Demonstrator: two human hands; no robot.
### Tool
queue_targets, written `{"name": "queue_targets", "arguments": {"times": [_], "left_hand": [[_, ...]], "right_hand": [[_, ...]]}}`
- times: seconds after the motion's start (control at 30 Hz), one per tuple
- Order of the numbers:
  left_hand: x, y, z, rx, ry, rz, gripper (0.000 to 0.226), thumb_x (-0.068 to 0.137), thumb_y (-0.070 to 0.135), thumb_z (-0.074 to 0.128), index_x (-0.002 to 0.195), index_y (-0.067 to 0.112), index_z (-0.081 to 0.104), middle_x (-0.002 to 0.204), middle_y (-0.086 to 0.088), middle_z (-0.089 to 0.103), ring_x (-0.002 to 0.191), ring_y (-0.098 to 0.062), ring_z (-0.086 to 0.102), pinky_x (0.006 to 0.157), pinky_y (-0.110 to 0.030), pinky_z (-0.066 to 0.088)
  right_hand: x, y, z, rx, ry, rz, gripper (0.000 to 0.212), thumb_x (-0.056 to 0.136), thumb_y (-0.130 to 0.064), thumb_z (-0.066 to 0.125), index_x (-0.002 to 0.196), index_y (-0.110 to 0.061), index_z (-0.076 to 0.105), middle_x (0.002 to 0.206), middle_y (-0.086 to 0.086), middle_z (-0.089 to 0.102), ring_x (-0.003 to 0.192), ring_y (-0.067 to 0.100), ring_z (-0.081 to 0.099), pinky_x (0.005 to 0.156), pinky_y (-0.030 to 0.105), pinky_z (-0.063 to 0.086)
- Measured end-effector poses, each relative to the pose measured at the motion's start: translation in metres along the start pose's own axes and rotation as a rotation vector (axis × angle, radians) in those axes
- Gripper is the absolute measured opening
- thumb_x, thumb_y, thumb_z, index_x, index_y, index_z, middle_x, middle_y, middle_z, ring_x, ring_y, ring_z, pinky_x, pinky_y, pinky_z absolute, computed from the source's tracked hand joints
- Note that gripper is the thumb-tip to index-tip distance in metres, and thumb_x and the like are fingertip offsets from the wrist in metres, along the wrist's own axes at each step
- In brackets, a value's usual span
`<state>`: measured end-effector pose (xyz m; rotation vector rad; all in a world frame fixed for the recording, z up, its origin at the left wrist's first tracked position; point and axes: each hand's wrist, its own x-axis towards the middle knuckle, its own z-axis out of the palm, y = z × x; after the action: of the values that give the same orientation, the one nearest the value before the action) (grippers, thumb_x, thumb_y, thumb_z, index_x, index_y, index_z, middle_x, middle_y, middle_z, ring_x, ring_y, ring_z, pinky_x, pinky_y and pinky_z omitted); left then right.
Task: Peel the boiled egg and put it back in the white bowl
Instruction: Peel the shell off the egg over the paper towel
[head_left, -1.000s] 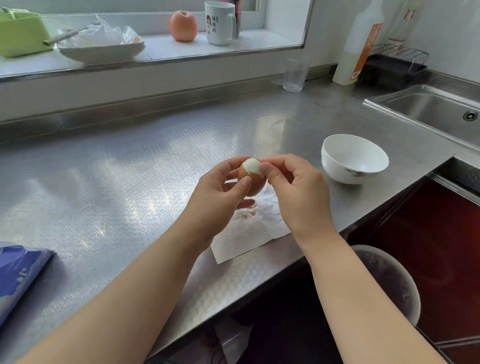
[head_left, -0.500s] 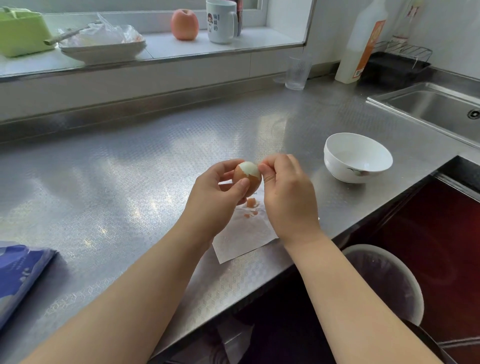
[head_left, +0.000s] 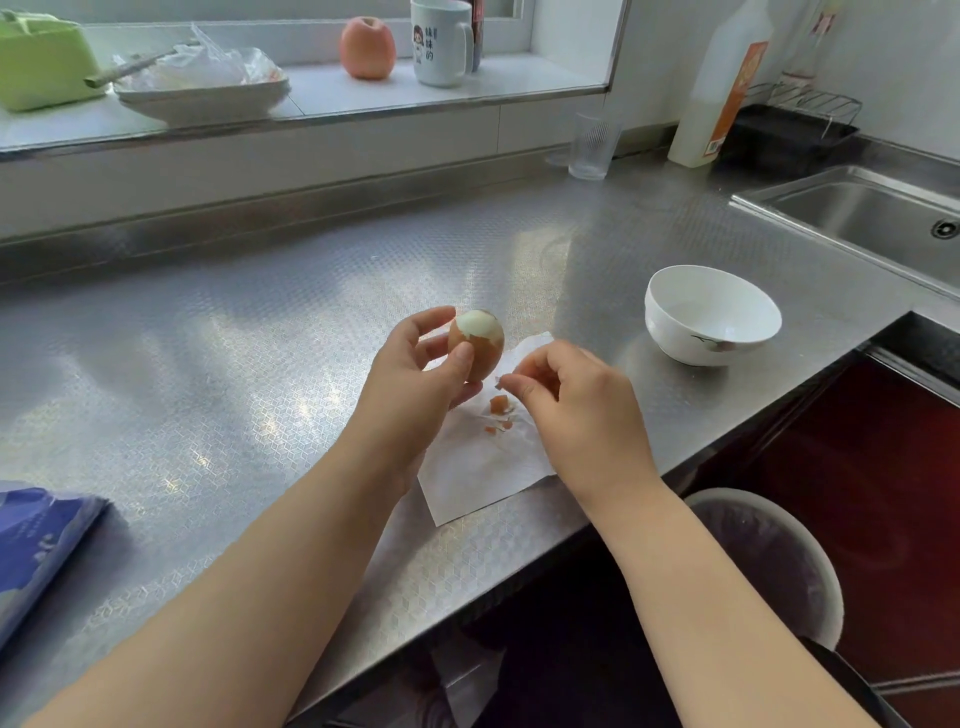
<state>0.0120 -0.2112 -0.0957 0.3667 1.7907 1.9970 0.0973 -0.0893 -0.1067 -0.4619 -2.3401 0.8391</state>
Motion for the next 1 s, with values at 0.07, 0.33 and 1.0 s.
{"name": "queue_targets", "arguments": {"times": [0.07,0.33,1.0], "left_hand": [[0.000,0.002,0.000,-0.084,-0.029,-0.037,0.029,0.098,0.006,0.056,0.127,0.014,0.056,0.124,-0.012,0.066,0.103,-0.018,0.072,0.085,-0.029,0.059],[0.000,0.005,-0.003,-0.208,-0.170,-0.061,0.026,0.100,0.003,0.052,0.125,0.007,0.056,0.112,-0.013,0.070,0.094,-0.018,0.072,0.081,-0.027,0.060],[-0.005,0.009,-0.003,0.151,-0.206,0.133,0.043,0.078,0.004,0.081,0.109,0.029,0.067,0.116,-0.003,0.068,0.093,-0.012,0.074,0.068,-0.016,0.055]], "right_hand": [[0.001,0.002,-0.001,-0.008,-0.067,0.019,0.009,0.089,-0.019,0.065,0.085,-0.014,0.070,0.082,-0.003,0.066,0.080,0.014,0.059,0.066,0.015,0.038],[0.014,0.000,-0.016,0.299,-0.060,0.175,0.020,0.088,-0.012,0.065,0.101,-0.026,0.071,0.087,-0.008,0.073,0.085,0.006,0.069,0.086,0.027,0.053],[0.029,-0.008,-0.028,0.393,-0.108,0.112,0.004,0.085,-0.027,0.071,0.085,-0.029,0.074,0.076,-0.016,0.073,0.072,-0.001,0.065,0.071,0.020,0.051]]}}
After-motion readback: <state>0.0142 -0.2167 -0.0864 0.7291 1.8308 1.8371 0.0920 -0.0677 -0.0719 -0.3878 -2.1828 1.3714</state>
